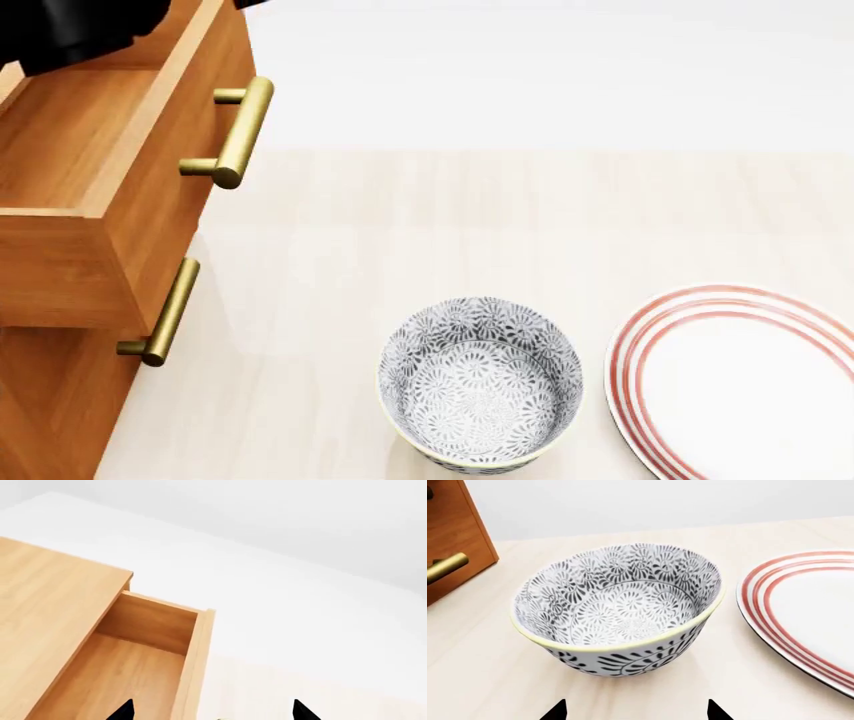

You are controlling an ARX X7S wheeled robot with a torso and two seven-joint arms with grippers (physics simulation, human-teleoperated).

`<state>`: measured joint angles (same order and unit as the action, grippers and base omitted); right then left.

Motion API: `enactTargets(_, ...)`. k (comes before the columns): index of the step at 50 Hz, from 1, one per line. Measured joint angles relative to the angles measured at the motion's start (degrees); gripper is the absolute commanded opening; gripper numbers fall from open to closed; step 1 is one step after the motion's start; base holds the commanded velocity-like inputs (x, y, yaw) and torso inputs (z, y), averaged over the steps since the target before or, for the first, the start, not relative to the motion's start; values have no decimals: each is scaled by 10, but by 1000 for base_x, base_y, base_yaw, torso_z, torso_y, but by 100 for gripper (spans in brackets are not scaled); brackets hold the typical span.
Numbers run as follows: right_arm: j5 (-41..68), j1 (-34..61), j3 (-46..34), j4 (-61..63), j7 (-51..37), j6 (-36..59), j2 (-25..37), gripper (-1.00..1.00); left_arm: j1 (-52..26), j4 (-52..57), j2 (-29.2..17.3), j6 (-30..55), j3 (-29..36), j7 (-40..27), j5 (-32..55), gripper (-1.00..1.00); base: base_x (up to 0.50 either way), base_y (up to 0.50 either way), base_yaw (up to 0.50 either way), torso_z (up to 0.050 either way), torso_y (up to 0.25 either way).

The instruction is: Open the top drawer of the cabinet.

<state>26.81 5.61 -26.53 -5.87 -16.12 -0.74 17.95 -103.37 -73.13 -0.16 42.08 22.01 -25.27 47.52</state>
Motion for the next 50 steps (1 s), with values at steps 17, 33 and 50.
enactTargets(17, 0, 2, -2, -5, 0, -4, 0, 100, 0, -15, 1, 10, 14, 0, 11, 100, 0, 0, 0, 0, 0)
enactTargets(33, 3, 2, -2, -3, -2, -4, 1, 100, 3, -18, 1, 36, -49, -6, -31, 100, 0, 0, 0, 0, 0)
enactTargets(50, 5, 3, -4, -8, -1, -7, 1, 100, 8, -18, 1, 56, -129, -18, -62, 100, 0, 0, 0, 0, 0)
